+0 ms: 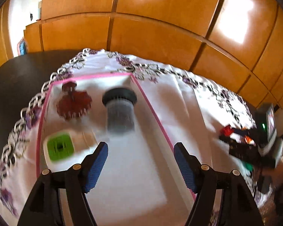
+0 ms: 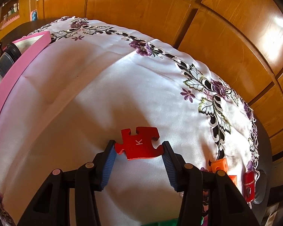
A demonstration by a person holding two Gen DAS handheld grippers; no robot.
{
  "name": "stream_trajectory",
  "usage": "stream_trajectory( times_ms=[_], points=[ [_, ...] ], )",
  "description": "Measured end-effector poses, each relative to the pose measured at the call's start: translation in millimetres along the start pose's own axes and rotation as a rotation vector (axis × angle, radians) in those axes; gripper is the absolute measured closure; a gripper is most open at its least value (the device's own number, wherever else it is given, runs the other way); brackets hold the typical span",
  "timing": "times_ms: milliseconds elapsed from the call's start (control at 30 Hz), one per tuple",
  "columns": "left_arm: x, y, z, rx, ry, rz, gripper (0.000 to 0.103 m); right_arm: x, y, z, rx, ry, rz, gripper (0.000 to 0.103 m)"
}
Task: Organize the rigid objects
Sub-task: 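Place the cup in the tray with the left gripper while the right gripper holds the puzzle piece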
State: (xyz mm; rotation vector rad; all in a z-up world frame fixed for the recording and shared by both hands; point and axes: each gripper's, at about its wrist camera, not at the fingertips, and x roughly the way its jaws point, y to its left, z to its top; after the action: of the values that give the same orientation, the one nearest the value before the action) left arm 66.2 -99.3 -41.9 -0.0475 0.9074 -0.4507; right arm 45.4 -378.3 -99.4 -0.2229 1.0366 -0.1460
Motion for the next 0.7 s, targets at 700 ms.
stream_trajectory(
  times_ms=[700],
  points=[
    [-47, 17, -28, -0.002, -0.061, 0.123, 0.03, -3, 4, -2, -0.014, -0.001, -0.025, 0.054]
  ],
)
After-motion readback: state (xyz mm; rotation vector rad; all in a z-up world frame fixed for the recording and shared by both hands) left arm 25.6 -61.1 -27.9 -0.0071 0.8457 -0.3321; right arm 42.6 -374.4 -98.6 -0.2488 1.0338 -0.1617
